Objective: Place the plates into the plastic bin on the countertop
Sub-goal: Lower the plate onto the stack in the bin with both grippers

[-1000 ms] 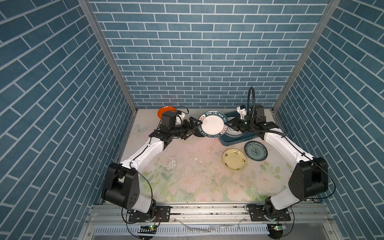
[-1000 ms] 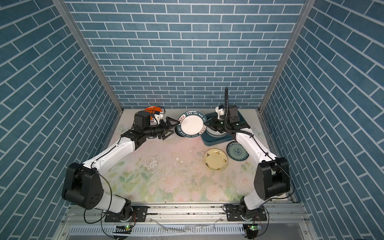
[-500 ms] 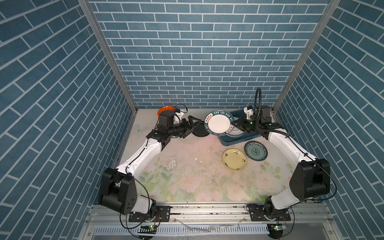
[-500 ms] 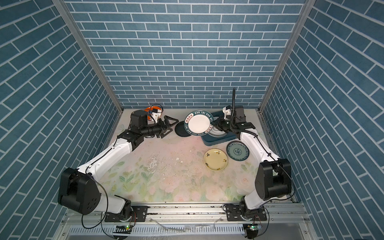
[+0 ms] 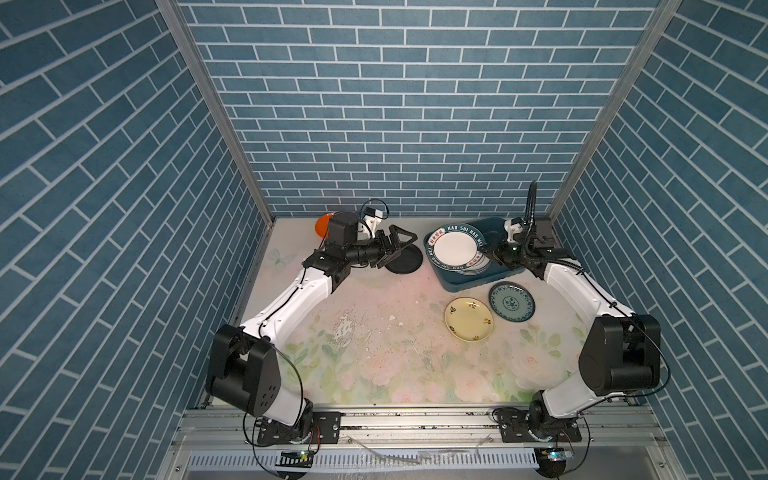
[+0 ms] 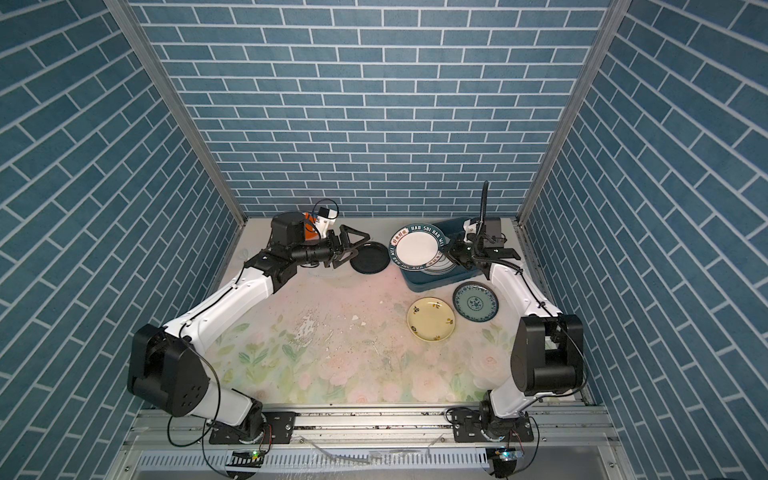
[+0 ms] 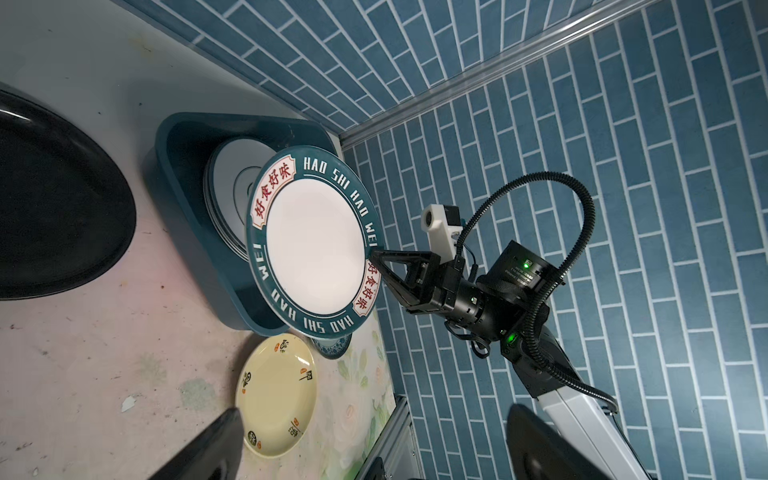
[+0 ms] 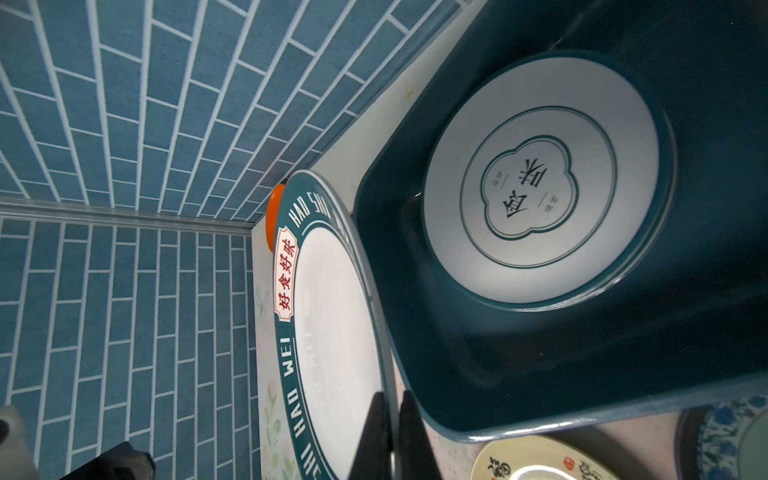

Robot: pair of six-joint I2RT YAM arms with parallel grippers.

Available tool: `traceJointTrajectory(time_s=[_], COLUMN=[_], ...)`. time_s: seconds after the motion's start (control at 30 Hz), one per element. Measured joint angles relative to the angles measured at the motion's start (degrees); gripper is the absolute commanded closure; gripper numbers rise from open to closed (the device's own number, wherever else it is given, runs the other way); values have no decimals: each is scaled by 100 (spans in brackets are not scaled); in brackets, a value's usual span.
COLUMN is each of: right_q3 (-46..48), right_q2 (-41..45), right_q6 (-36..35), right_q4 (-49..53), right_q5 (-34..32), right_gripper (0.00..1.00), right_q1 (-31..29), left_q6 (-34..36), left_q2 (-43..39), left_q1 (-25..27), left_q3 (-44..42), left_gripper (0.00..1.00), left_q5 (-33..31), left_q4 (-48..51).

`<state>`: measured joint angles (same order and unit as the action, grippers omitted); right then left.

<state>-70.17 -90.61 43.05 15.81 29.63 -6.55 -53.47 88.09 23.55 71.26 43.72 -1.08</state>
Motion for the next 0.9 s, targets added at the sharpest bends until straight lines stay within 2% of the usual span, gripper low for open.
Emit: traceJointTrajectory(time_s=[0.6, 0.9], right_q3=[7, -28], right_q2=[-903, -1475], right_q6=[26, 63], right_q4=[-579, -883], right_q5=[-341, -352], right_gripper=[100, 100], right_q1=[496, 632], left_q6=[35, -138], left_q2=[1486, 2135], left_q1=[702, 852], left_q3=[1196, 1655], left_gripper=[0, 0], left_q5=[184, 245], left_q4=[-127, -114])
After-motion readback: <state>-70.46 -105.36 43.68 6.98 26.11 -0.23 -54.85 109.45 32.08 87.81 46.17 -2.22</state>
